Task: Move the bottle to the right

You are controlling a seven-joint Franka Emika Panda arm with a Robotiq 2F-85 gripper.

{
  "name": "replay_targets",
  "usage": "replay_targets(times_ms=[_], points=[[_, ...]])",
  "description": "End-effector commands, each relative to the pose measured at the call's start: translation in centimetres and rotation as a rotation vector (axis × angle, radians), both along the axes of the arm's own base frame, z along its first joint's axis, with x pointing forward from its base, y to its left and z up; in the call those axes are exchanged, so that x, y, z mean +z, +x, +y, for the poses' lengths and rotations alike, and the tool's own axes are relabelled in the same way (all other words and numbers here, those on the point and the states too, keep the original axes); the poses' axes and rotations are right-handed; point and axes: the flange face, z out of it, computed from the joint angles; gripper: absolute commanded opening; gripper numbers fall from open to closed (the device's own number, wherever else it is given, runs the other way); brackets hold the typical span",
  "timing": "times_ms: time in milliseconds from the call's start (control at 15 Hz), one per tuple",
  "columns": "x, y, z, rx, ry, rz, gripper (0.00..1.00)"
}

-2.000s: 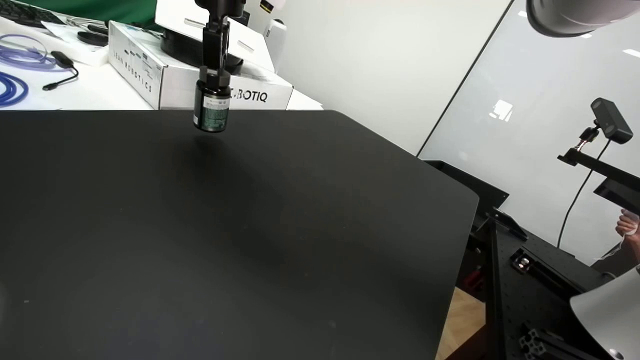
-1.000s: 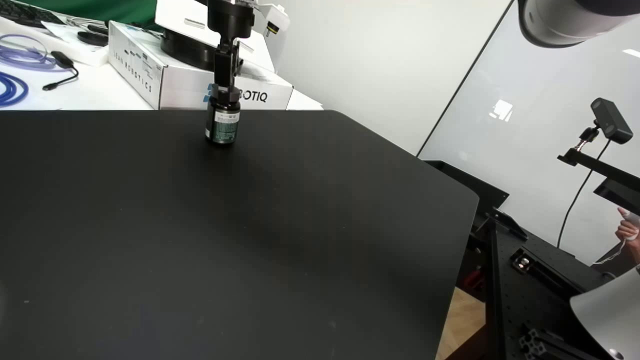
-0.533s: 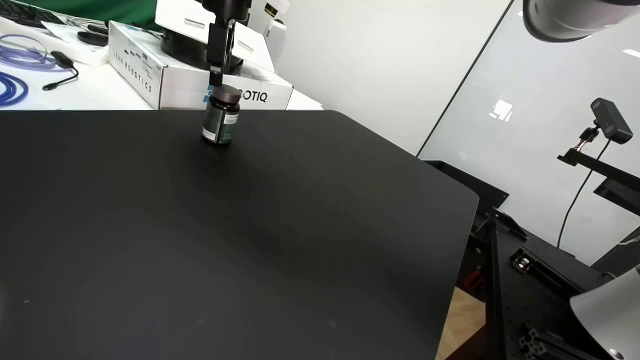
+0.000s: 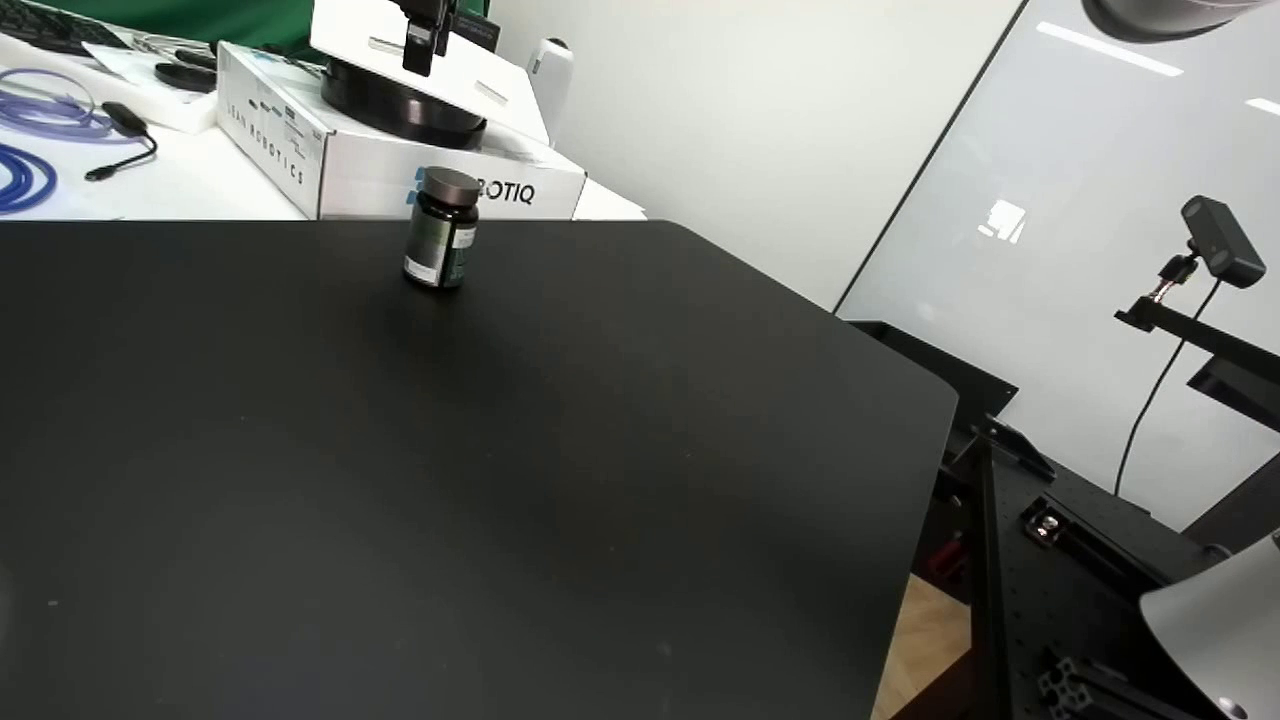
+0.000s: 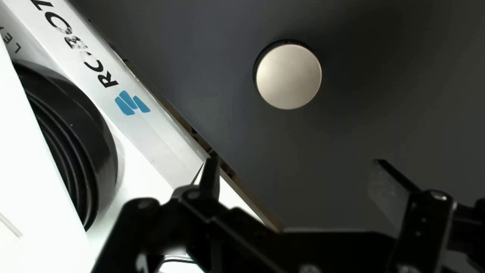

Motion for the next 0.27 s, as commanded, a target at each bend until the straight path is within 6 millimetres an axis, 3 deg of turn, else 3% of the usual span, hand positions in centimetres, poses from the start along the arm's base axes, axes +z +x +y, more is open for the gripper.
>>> replay_targets(times_ms=[0, 200], points=[[0.06, -0.02, 0.11, 0.002, 0.001, 0.000, 1.00], [0.01, -0.04, 0.16, 0.003, 0.002, 0.002, 1.00]])
